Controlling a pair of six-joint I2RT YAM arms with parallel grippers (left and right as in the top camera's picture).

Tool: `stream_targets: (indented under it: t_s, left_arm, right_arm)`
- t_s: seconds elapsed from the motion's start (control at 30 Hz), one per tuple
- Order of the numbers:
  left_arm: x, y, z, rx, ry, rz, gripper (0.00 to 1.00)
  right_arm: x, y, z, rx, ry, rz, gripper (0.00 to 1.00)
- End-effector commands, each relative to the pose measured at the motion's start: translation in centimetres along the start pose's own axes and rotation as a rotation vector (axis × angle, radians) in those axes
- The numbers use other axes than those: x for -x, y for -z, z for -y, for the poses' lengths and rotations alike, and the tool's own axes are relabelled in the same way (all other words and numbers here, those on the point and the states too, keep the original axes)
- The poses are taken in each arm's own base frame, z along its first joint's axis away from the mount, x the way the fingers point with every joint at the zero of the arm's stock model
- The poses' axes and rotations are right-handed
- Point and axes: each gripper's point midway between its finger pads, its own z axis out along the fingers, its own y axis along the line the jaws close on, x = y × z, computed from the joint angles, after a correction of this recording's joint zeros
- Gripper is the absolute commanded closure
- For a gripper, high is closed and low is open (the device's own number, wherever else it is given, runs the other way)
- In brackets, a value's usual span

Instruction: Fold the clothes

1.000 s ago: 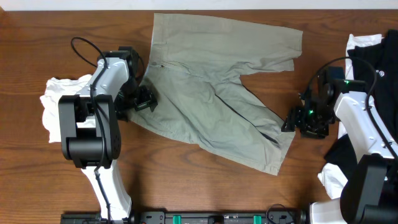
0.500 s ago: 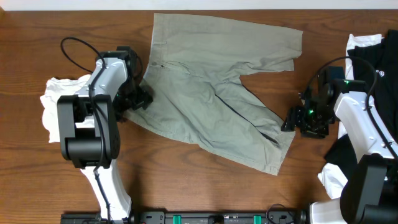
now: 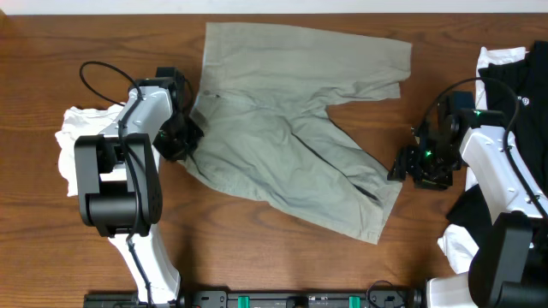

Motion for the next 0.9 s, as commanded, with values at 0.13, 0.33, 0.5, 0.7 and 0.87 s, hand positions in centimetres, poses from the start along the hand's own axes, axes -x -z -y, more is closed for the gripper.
stream_targets:
  t_s: [0.13,0.33,0.5,0.7,0.87]
  left_arm:
    - [-3.7,-0.9,-4.0,0.154,-0.069,-0.166,0.94]
    - [-6.0,-0.3,-5.8,0.221,-0.108,-0.265,0.94]
    - [-6.4,-0.6,-5.9,0.227,-0.124,-0.274,0.94]
    - [-6.4,-0.7,-5.2,0.221,-0.146,-0.253,0.94]
    - [-6.6,-0.8,-4.7,0.221,-0.162,-0.245,0.94]
  right_arm:
    - [0.2,0.0,1.6,-0.053,-0.021,0.005,0.37]
    - [-0.2,0.0,1.9,-0.04,-0.044,-0.012,0.33]
    - [-0.7,-0.2,1.3,0.0,-0.046,-0.031,0.32]
    - [-1.1,-1.8,-0.9,0.15,-0.047,-0.037,0.33]
    - [-1.5,-3.6,-1.2,0.199,-0.075,-0.032,0.34]
